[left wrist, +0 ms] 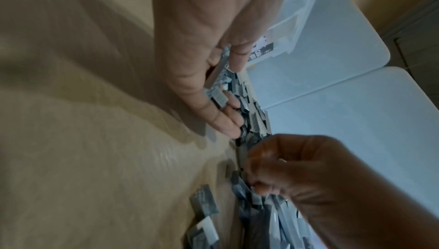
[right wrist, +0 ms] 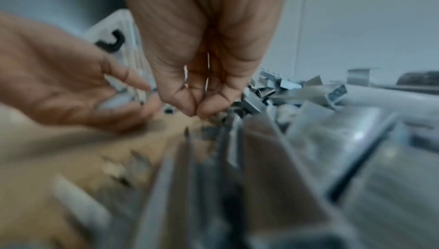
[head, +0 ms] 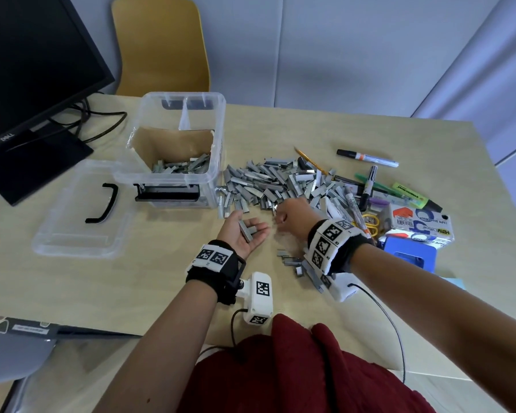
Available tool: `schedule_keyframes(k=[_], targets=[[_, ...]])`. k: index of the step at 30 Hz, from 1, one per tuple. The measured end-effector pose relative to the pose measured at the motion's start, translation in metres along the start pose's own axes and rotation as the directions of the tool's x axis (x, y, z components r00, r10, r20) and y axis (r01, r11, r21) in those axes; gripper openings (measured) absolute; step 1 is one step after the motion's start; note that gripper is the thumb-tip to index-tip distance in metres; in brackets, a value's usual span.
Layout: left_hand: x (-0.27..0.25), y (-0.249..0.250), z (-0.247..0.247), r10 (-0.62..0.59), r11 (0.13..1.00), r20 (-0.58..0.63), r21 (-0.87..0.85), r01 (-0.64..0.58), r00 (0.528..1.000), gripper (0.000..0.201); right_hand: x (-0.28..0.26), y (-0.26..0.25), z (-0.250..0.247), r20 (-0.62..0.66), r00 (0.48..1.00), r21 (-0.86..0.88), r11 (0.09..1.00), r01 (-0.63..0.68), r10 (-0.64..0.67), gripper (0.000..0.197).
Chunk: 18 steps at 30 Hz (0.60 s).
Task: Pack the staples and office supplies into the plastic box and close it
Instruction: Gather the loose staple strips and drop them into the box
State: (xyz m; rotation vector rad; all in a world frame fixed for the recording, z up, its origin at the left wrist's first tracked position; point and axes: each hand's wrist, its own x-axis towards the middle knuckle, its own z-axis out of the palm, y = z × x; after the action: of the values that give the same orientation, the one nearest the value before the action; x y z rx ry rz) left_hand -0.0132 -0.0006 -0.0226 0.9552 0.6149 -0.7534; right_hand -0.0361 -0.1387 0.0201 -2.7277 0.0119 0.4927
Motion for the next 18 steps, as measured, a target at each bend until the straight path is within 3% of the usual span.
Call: schedule_keyframes(k=[4,7,9,14,18], targets=[[0.002,-0.005,0.008,-0.042,0.999,0.043,0.008,0.041,0.998,0.038,-0.014,-0.019,-0.013,-0.03,0.995,0.218,0.971,0.096,-0.092,0.006],[0.001,-0.006,0.011,-0.083,0.994,0.04,0.078,0.08,0.996,0.037,-0.017,-0.016,-0.017,-0.05,0.994,0.279,0.954,0.109,-0.099,0.008],[0.001,-0.006,0.009,-0.074,0.99,0.026,0.124,0.07,0.997,0.041,-0.02,-0.009,-0.016,-0.01,0.995,0.187,0.977,0.099,-0.099,0.009],[0.004,-0.003,0.001,-0.007,0.991,-0.013,0.133,0.008,1.0,0.043,-0.027,0.0,0.015,0.221,0.969,-0.106,0.985,0.137,-0.111,0.035],[0.001,-0.004,0.0,0.008,0.993,-0.031,0.121,-0.004,0.999,0.043,-0.024,0.0,0.031,0.227,0.965,-0.197,0.965,0.174,-0.128,0.032]])
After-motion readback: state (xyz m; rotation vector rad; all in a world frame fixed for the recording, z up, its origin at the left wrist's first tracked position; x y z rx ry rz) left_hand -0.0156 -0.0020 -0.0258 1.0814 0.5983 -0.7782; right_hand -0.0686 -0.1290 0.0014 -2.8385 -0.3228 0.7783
